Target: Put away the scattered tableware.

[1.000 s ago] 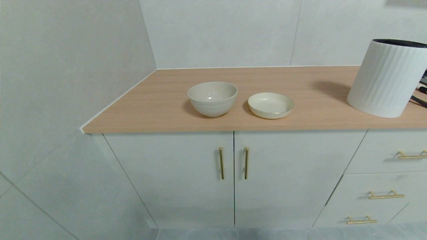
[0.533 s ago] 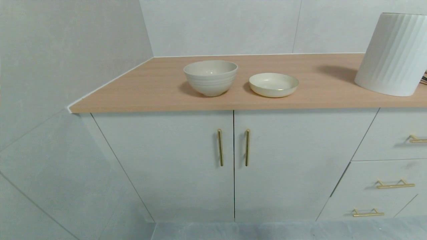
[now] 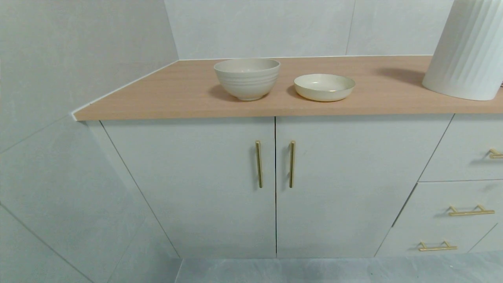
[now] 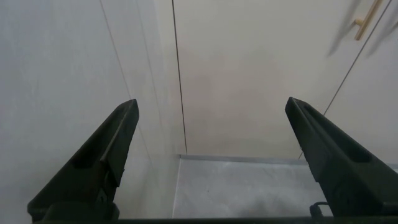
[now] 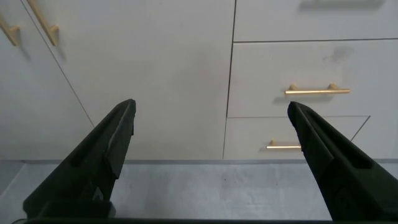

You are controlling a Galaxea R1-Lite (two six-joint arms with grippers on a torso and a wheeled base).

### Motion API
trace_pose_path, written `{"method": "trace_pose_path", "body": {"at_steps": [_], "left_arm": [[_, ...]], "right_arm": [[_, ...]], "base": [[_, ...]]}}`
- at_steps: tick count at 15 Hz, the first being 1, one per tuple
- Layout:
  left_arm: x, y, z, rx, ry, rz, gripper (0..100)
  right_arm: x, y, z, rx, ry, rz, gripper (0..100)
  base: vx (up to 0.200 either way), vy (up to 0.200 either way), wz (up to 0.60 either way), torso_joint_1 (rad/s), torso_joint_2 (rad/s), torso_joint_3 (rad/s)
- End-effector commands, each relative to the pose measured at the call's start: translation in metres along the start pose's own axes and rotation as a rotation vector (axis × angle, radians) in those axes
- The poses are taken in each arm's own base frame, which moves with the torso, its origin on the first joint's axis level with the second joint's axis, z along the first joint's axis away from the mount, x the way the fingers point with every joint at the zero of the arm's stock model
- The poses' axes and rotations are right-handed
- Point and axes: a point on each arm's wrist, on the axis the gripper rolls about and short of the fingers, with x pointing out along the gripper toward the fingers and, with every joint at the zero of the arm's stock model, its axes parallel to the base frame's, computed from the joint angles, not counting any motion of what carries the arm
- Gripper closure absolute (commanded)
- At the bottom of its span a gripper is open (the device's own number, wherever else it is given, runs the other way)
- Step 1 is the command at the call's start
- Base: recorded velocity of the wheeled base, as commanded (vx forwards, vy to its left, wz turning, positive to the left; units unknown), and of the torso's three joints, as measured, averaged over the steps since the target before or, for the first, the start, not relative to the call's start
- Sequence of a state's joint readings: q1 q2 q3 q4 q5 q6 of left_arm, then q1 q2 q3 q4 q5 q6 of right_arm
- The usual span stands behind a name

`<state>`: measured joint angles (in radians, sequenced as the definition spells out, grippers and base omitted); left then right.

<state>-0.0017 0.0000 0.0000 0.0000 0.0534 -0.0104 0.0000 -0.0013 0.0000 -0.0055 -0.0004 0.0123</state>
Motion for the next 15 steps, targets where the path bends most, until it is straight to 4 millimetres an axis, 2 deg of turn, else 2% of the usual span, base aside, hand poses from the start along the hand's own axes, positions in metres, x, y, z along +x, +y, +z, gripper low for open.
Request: {"method": "trace_pose_path", "body": {"at_steps": [1, 9, 10, 12, 13, 15], "left_arm": [[0.000, 0.000, 0.000, 0.000, 0.000, 0.000, 0], [0.000, 0.000, 0.000, 0.000, 0.000, 0.000, 0], [0.000, 0.000, 0.000, 0.000, 0.000, 0.000, 0], [0.000, 0.000, 0.000, 0.000, 0.000, 0.000, 0], [0.000, 0.000, 0.000, 0.000, 0.000, 0.000, 0], [0.000, 0.000, 0.000, 0.000, 0.000, 0.000, 0]], "right_arm": [[0.000, 0.000, 0.000, -0.002, 0.001, -0.001, 0], [0.000, 0.000, 0.002, -0.032, -0.006, 0.017, 0], [-0.008, 0.002, 0.026, -0.018, -0.099, 0.076, 0], [-0.018, 0.005, 0.056, 0.012, -0.167, 0.185, 0], [-0.007, 0.007, 0.069, 0.015, -0.090, 0.262, 0], [0.017, 0.007, 0.080, 0.033, 0.048, 0.303, 0]], "base": [[0.000, 0.000, 0.00, 0.000, 0.00, 0.000], [0.000, 0.000, 0.00, 0.000, 0.00, 0.000], [0.000, 0.000, 0.00, 0.000, 0.00, 0.000], [0.000, 0.000, 0.00, 0.000, 0.00, 0.000], [0.000, 0.000, 0.00, 0.000, 0.00, 0.000], [0.000, 0.000, 0.00, 0.000, 0.00, 0.000]]}}
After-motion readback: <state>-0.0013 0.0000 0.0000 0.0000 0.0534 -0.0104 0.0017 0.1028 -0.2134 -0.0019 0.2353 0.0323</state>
